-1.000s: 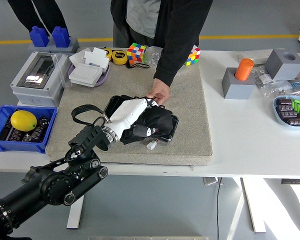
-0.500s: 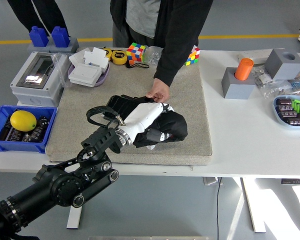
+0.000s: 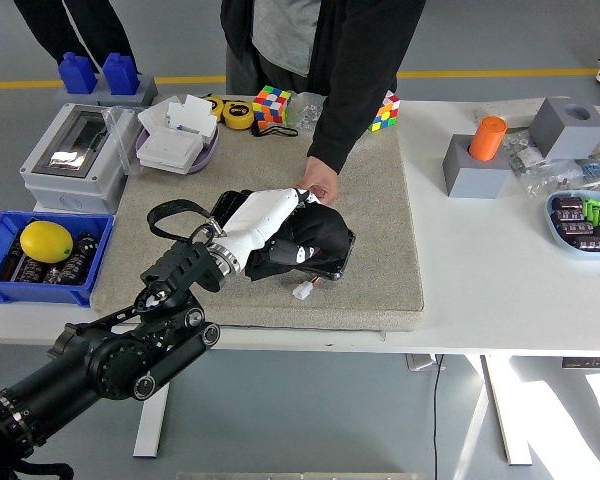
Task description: Pick the rag up,wipe the panel,place it on the desk
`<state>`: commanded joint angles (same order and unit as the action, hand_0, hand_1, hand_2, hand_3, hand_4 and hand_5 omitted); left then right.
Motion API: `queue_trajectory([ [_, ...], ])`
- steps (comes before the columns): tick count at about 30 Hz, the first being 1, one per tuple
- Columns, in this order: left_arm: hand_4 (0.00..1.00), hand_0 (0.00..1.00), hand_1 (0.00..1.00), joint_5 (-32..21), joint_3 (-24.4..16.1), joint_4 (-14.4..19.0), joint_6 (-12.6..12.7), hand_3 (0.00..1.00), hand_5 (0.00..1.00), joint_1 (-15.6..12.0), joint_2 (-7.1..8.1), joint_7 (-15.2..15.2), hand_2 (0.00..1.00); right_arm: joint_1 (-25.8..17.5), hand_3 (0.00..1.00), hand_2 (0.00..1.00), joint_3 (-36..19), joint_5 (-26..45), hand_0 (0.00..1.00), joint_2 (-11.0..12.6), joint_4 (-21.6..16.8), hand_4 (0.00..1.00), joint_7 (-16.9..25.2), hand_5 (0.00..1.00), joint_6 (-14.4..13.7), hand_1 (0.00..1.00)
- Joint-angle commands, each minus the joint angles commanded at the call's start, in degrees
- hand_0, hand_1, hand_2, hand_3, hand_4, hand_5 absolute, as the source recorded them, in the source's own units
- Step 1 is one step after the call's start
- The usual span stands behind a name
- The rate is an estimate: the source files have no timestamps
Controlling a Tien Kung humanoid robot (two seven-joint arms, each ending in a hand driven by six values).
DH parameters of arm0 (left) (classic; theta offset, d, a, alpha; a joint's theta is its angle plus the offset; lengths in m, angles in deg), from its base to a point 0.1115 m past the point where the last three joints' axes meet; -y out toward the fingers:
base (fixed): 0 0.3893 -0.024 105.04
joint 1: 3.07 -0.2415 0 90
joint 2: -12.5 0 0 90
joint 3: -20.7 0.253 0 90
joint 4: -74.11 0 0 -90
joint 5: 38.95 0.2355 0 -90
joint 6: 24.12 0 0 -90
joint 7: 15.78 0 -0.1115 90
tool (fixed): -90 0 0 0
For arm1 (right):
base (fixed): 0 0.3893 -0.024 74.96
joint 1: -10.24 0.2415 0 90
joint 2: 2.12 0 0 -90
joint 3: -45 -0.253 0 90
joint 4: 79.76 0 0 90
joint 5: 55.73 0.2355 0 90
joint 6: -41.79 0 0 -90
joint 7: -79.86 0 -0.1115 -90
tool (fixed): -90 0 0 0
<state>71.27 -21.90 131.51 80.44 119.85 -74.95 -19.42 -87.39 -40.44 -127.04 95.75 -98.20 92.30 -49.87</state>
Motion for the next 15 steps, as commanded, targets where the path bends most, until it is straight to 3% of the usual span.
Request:
queue_trajectory([
  [15,0.736,0.244,0.361,2.2,-11.7,-2.9,0.5,0.561,0.002,-2.2,2.55,1.4,0.461,-0.1,0.534,0.537,-0.5,-0.2,0.591,-0.3,0.0,0.904,0.0,0.357,0.0,0.604],
])
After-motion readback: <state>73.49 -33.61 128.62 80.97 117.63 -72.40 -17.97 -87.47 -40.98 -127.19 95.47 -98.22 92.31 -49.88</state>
